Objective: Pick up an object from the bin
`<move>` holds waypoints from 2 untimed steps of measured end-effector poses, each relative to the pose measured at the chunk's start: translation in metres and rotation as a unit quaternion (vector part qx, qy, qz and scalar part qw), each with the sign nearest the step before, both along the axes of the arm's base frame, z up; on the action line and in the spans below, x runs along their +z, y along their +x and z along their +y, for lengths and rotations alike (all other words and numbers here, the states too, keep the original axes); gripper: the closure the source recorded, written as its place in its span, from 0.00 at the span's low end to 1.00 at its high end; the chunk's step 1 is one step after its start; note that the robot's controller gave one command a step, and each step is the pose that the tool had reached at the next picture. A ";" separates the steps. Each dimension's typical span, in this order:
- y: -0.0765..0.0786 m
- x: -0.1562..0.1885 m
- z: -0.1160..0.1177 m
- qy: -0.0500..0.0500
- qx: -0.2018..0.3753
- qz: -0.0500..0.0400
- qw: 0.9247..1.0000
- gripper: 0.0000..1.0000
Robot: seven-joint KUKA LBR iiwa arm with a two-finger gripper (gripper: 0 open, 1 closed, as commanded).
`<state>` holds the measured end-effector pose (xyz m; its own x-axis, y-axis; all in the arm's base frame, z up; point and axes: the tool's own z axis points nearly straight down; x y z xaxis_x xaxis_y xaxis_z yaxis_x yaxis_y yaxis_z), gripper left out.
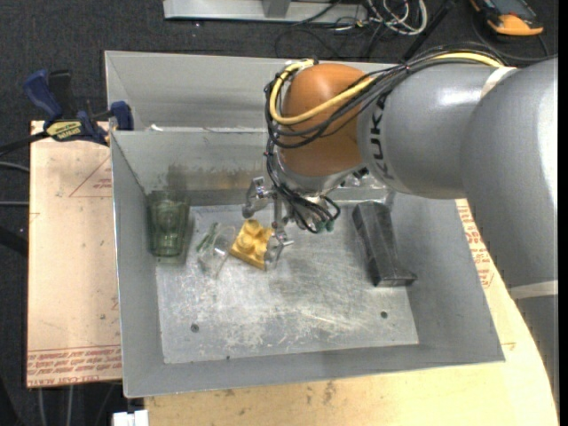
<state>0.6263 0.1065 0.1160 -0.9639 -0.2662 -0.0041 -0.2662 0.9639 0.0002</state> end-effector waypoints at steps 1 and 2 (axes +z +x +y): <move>0.002 -0.034 -0.005 0.005 -0.031 -0.009 0.999 0.00; 0.002 -0.032 -0.005 0.005 -0.031 -0.007 0.999 1.00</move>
Offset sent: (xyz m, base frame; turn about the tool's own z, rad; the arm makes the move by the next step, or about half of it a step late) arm -0.0110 -0.0068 -0.0460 0.1105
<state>0.6282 0.1016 0.0841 -0.9782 -0.2065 -0.0205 -0.2066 0.9784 0.0056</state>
